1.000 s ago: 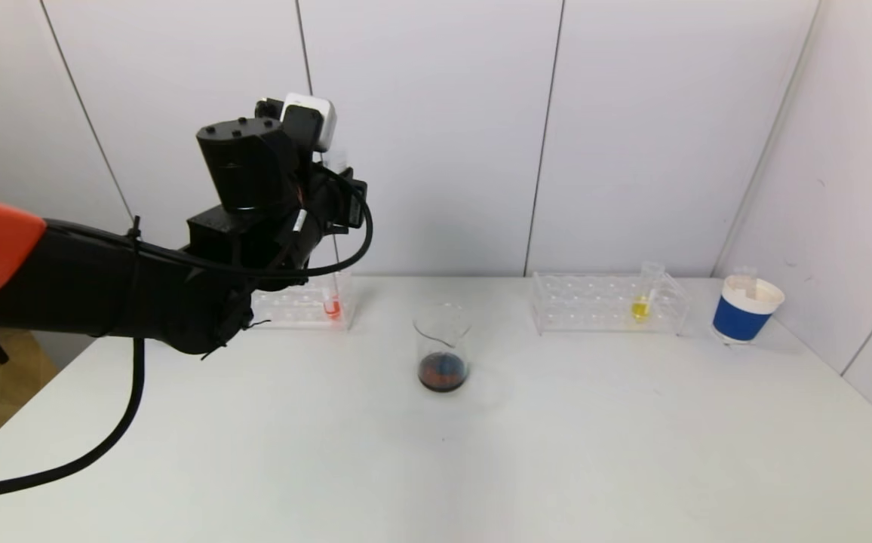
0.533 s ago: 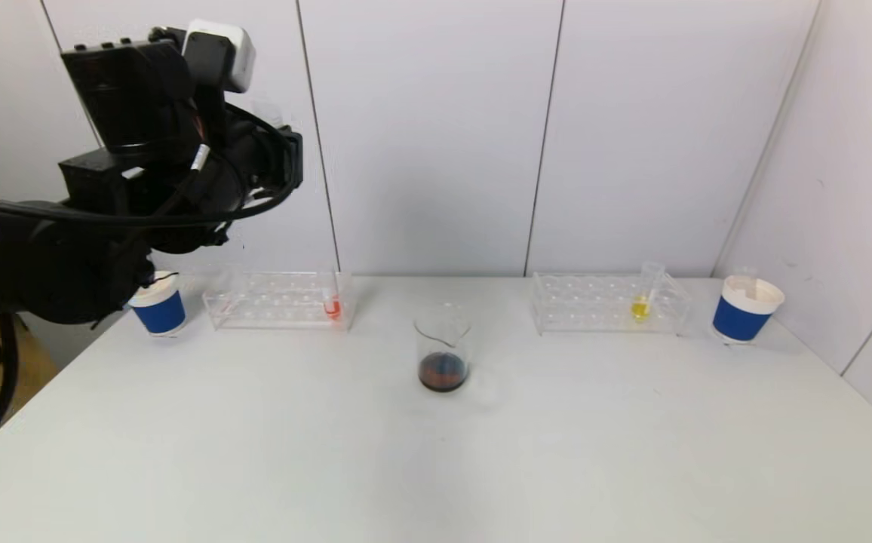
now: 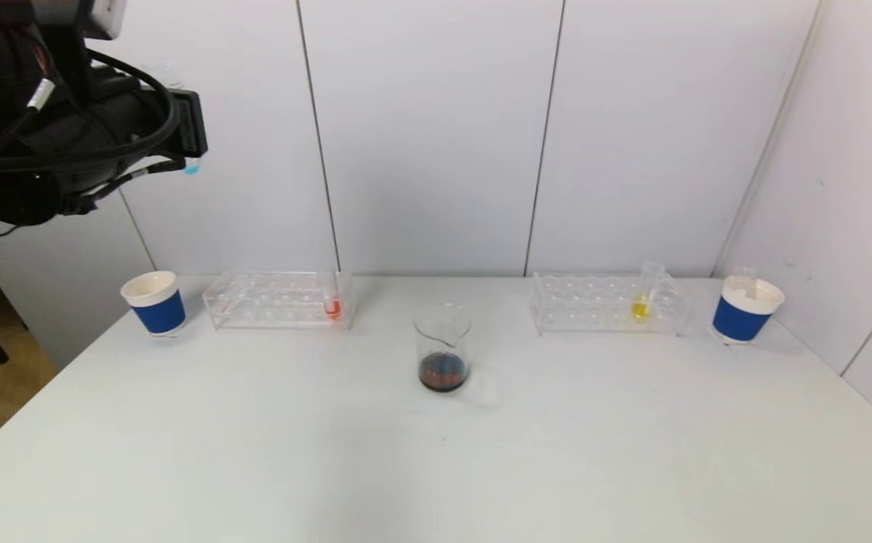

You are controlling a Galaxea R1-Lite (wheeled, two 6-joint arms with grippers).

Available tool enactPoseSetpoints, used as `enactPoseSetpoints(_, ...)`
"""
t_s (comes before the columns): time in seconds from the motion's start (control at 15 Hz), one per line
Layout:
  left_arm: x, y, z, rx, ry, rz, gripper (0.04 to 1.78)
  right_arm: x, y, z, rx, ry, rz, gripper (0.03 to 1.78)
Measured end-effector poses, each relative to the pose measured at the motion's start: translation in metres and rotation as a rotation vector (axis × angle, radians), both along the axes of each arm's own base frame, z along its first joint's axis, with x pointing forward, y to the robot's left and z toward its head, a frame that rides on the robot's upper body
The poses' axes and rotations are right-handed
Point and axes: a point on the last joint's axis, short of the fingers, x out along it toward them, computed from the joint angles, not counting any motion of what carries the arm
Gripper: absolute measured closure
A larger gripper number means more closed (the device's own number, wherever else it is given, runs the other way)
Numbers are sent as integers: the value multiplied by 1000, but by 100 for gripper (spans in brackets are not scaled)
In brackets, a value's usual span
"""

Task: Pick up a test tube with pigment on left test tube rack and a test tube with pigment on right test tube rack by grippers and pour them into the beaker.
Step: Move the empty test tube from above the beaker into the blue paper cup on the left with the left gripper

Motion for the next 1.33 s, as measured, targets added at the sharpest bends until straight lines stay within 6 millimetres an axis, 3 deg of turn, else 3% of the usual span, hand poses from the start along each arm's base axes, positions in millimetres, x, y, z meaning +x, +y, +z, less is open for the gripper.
enactPoseSetpoints(0.2,-1,18,7,-9,-22,34,138,0,0,0,0,0,0,4)
enactPoseSetpoints(0.53,8,53,3,-55,33,49,138,0,0,0,0,0,0,4)
enactPoseSetpoints(1.33,67,139,-40,-114,100,31,138,0,0,0,0,0,0,4)
